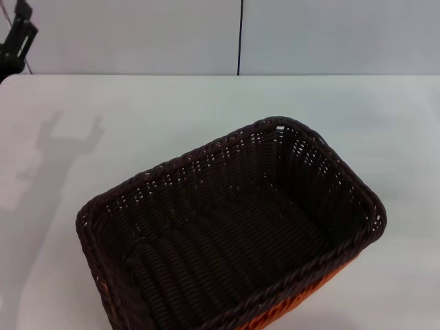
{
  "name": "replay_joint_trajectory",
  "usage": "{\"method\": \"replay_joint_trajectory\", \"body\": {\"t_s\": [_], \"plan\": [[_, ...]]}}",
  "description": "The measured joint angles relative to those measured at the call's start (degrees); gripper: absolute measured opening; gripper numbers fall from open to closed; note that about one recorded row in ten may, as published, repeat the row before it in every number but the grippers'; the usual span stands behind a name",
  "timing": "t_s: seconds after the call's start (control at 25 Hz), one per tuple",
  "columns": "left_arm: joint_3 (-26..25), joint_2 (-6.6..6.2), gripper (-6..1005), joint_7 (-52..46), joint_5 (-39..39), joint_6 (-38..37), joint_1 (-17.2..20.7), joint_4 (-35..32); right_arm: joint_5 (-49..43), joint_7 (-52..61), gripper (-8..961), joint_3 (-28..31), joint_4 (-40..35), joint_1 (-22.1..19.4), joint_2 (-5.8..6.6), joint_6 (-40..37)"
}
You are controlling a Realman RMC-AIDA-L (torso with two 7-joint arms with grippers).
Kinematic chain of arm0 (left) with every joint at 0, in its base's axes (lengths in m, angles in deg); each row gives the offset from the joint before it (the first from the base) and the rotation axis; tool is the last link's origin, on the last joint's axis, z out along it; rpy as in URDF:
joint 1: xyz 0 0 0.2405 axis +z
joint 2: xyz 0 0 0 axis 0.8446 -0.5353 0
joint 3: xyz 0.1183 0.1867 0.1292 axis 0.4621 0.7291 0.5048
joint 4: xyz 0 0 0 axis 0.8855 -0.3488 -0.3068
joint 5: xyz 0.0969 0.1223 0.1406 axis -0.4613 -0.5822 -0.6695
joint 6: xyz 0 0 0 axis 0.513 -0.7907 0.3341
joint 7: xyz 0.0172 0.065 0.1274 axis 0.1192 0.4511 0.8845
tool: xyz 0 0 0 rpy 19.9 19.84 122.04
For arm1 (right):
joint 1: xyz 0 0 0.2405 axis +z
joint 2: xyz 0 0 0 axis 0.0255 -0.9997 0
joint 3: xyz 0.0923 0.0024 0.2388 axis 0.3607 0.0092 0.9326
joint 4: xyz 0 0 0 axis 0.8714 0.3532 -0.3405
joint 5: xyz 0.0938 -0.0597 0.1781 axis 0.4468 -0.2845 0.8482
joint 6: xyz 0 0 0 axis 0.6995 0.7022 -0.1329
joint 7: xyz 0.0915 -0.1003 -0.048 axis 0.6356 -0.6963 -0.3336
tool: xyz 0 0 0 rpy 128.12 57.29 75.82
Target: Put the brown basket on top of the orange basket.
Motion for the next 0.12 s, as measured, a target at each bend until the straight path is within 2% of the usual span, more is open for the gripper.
{"method": "replay_joint_trajectory", "body": {"t_s": [0.12], "plan": [[-0.1, -0.13, 843, -0.3, 0.1, -1.5, 0.7, 0.9, 2.9, -1.1, 598, 0.4, 1.3, 1.6, -0.13, -0.7]]}}
